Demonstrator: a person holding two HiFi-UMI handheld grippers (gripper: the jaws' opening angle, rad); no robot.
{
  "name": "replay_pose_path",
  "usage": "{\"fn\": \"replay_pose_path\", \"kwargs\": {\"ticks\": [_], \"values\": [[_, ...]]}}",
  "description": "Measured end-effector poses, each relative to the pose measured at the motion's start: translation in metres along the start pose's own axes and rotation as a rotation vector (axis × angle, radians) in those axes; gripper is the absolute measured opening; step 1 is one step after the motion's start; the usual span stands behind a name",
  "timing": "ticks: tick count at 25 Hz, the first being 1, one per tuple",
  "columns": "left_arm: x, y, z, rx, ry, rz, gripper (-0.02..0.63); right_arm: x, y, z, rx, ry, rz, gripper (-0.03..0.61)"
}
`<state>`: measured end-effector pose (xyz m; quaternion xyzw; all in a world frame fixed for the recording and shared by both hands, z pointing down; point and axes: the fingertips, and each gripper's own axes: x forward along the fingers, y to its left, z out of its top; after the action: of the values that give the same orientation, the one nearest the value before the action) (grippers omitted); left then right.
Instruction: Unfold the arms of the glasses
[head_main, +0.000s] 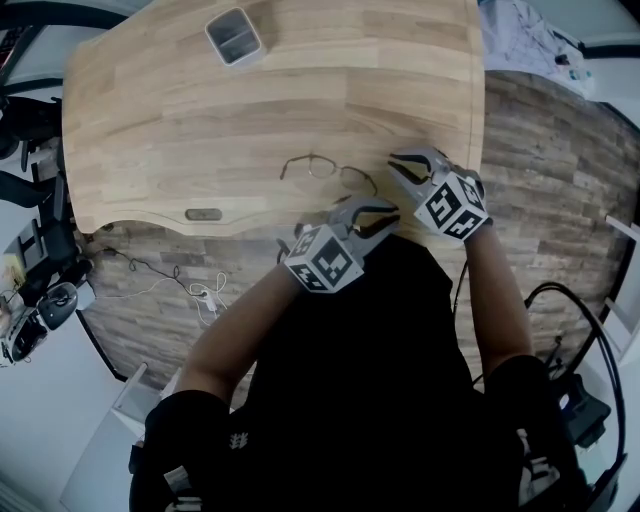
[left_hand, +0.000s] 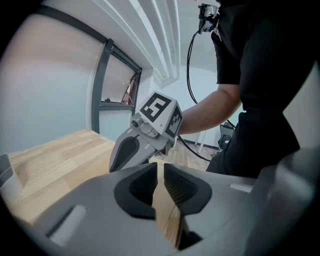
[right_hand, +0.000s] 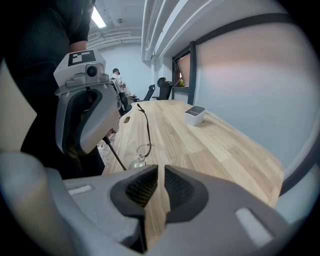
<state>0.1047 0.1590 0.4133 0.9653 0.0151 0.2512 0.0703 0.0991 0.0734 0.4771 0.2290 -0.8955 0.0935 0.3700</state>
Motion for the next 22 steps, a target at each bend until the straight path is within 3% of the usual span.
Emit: {"fn": "replay_pose_path", "kwargs": {"ticks": [7, 22], "values": [[0.003, -0.002, 0.004, -0.006, -0.010, -0.010, 0.048, -0.001, 0.000, -0.002, 0.000, -0.003, -0.001, 0.031], [0.019, -0.026, 0.019, 0.042, -0.033, -0.111, 0.048, -0.018, -0.004, -0.014, 0.038, 0.014, -0.052, 0.031]]}}
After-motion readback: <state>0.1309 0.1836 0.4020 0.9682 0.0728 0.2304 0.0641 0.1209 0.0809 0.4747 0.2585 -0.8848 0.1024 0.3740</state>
